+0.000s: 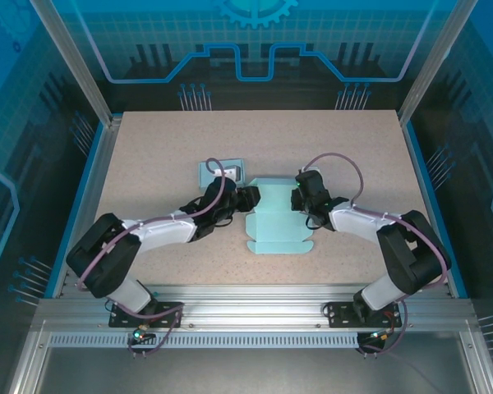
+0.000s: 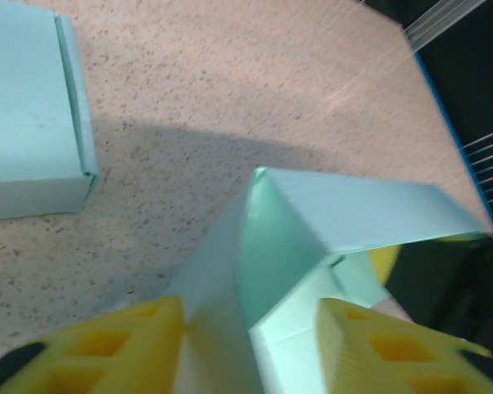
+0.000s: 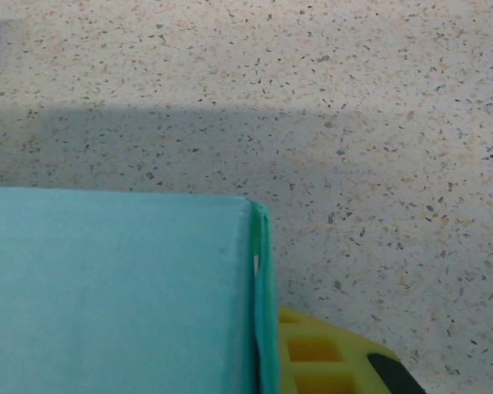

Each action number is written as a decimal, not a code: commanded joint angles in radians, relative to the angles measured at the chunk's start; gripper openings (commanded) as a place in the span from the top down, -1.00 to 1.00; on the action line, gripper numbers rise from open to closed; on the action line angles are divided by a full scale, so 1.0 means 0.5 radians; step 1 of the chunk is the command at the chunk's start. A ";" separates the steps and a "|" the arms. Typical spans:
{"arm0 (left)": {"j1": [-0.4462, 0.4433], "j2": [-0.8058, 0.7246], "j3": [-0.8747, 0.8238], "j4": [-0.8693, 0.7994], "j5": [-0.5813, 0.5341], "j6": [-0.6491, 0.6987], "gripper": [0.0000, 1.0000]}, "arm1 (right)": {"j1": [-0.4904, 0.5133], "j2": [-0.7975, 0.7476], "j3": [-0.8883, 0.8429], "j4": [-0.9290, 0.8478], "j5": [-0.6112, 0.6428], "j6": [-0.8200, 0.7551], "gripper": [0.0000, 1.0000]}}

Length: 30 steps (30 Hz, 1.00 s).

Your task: Fold the paper box

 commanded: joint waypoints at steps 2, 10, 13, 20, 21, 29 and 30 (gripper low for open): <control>-0.021 -0.133 -0.110 0.191 0.143 0.011 -0.10 | 0.024 0.068 0.073 -0.027 0.089 0.038 1.00; 0.110 -0.173 -0.293 0.436 0.399 0.021 -0.07 | 0.026 0.110 0.096 -0.013 0.087 0.011 1.00; 0.235 -0.296 -0.376 0.461 0.483 0.075 -0.10 | 0.023 0.100 0.078 0.021 0.062 -0.019 1.00; 0.432 -0.656 -0.477 0.042 0.007 0.268 -0.29 | 0.027 0.094 0.035 0.102 0.009 -0.063 1.00; 0.451 -0.667 -0.471 -0.029 -0.073 0.269 -0.27 | 0.025 0.091 0.030 0.112 -0.001 -0.064 1.00; 0.516 -0.365 -0.345 -0.162 -0.218 0.391 -0.04 | 0.028 0.073 -0.015 0.180 -0.036 -0.094 1.00; 0.517 -0.308 -0.323 -0.137 -0.186 0.393 -0.01 | 0.025 0.075 -0.015 0.180 -0.042 -0.095 1.00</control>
